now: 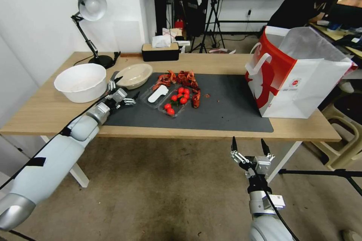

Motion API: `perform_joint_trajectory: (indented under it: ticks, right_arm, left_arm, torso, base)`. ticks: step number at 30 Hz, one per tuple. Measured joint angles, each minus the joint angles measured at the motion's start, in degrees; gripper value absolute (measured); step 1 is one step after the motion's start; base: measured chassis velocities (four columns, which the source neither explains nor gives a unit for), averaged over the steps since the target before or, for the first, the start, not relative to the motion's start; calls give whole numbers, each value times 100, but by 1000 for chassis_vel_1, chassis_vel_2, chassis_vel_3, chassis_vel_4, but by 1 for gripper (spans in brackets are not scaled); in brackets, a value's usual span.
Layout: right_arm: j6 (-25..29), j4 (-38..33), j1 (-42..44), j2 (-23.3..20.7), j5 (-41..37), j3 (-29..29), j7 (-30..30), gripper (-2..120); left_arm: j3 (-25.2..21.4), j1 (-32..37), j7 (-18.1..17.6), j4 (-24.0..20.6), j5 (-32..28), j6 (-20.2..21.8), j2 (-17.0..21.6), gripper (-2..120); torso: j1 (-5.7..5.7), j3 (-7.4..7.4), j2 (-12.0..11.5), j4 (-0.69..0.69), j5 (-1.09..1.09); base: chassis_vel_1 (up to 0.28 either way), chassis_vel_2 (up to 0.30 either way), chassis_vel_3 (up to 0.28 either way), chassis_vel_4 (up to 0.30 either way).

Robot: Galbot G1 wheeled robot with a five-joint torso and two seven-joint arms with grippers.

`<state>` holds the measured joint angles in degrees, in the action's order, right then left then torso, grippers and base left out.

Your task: Pick up the trash from the table and place it into the takeout bag.

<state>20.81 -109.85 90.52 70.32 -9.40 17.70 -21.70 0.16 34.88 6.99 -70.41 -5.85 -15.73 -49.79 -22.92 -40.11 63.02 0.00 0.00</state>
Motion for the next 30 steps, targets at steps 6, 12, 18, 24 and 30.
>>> perform_joint_trajectory:
  ticks: [6,12,18,24,30]
  right_arm:
    - [0,-2,25,5,0,-1,-2,100]
    - [8,-3,48,22,4,-1,-3,100]
    - [22,0,51,33,10,0,-3,100]
    - [37,29,52,49,12,-1,-3,100]
    - [48,59,45,60,13,-8,-3,100]
  left_arm:
    - [25,-56,-2,75,25,-2,26,91]
    - [43,-115,4,175,27,-6,50,68]
    - [44,-138,51,232,29,-34,138,44]
    - [44,-136,73,254,39,-52,166,26]
    - [41,-148,121,320,80,-115,155,6]
  torso:
    - [0,0,0,1,0]
    - [0,0,0,1,0]
    - [0,0,0,1,0]
    - [1,0,0,1,0]
    - [1,0,0,1,0]
  base:
    - [0,0,0,0]
    - [0,0,0,0]
    - [0,0,0,0]
    - [0,0,0,0]
    - [0,0,0,0]
